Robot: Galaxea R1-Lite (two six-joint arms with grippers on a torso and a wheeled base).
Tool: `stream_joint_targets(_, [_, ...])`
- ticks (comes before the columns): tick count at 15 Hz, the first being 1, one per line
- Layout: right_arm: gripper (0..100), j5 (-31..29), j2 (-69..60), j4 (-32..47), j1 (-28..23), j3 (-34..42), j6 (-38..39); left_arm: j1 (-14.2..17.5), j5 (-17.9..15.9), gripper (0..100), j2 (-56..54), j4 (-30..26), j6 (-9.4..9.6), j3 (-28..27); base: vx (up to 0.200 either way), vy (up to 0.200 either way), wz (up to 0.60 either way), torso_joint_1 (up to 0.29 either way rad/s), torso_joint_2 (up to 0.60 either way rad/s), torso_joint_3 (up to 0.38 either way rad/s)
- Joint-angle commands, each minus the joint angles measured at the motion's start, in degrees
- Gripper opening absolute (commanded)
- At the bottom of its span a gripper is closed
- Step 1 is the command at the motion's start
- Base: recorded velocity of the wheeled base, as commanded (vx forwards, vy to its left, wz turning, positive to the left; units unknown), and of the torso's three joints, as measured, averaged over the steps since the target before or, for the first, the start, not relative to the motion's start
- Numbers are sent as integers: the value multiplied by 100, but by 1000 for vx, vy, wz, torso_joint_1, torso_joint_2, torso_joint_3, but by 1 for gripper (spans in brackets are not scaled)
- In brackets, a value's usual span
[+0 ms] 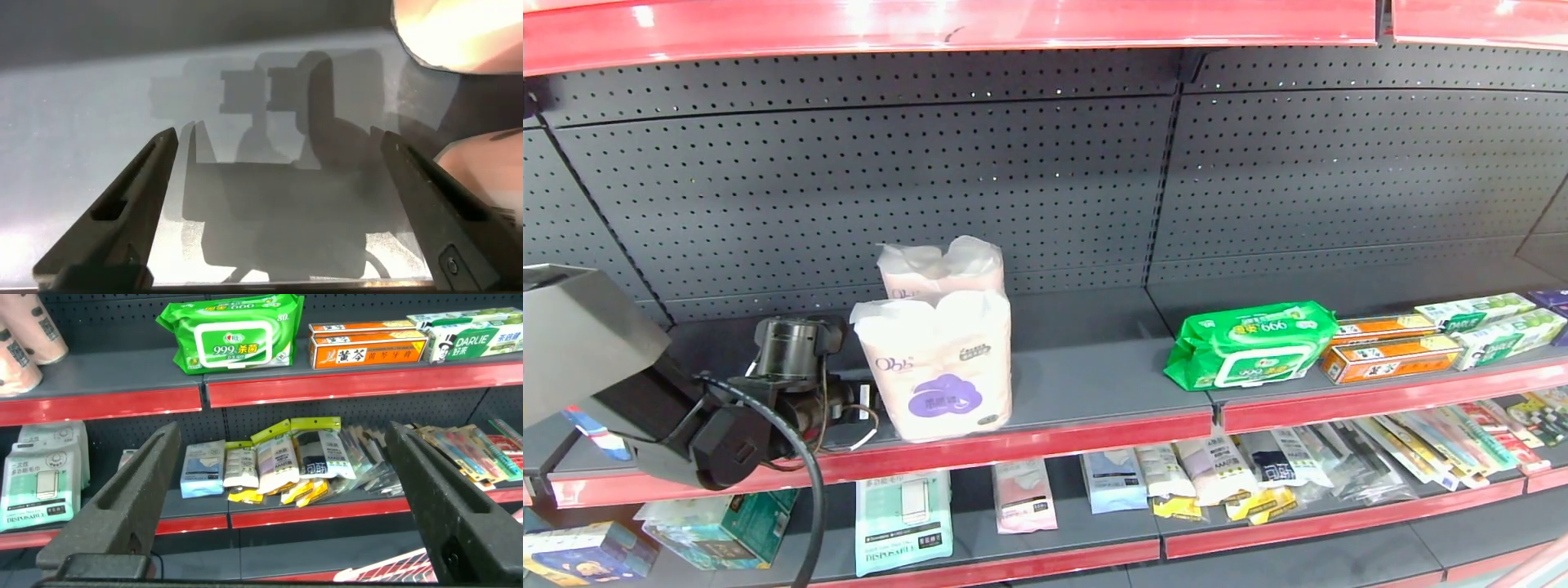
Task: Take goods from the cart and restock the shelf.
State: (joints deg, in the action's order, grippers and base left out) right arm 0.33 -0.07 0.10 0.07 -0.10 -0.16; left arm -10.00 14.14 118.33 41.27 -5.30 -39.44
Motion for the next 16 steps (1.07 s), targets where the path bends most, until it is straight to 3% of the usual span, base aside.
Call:
stream_joint_targets(1, [100, 2, 7, -1, 1, 1, -2, 182, -8, 100, -258, 4, 3, 24, 0, 0, 0, 0, 0, 0])
stream_joint_targets(4, [100, 2, 7, -1, 1, 1, -2, 683, -131, 100, -988, -31, 29, 173, 0, 0, 0, 0, 0, 0])
stream_joint_targets(6, [100, 2, 7, -1, 1, 1, -2, 1088, -544, 100, -1902, -242, 144, 402, 0, 0, 0, 0, 0, 0])
stream_joint_targets(10, [100, 2, 7, -1, 1, 1, -2, 1536, -1511, 100, -4635, -2114, 302, 964, 0, 0, 0, 0, 0, 0])
stream_joint_targets(12, [100, 2, 7, -1, 1, 1, -2, 1580, -1722, 100, -5725, -2492, 486, 1289, 0, 0, 0, 0, 0, 0])
stream_joint_targets(13, [100, 2, 7, -1, 1, 1, -2, 1571, -1941, 100, -6683, -2430, 917, 1720, 0, 0, 0, 0, 0, 0])
stream_joint_targets(14, [100, 2, 7, 8, 1, 1, -2, 1536, -2609, 100, -7518, -2395, 1172, 2045, 0, 0, 0, 0, 0, 0])
stream_joint_targets(15, [100, 2, 7, 8, 1, 1, -2, 1545, -2979, 100, -8142, -2439, 1181, 2247, 0, 0, 0, 0, 0, 0])
stream_joint_targets(16, [100, 2, 7, -1, 1, 1, -2, 1562, -2952, 100, -8564, -2597, 1181, 2476, 0, 0, 0, 0, 0, 0])
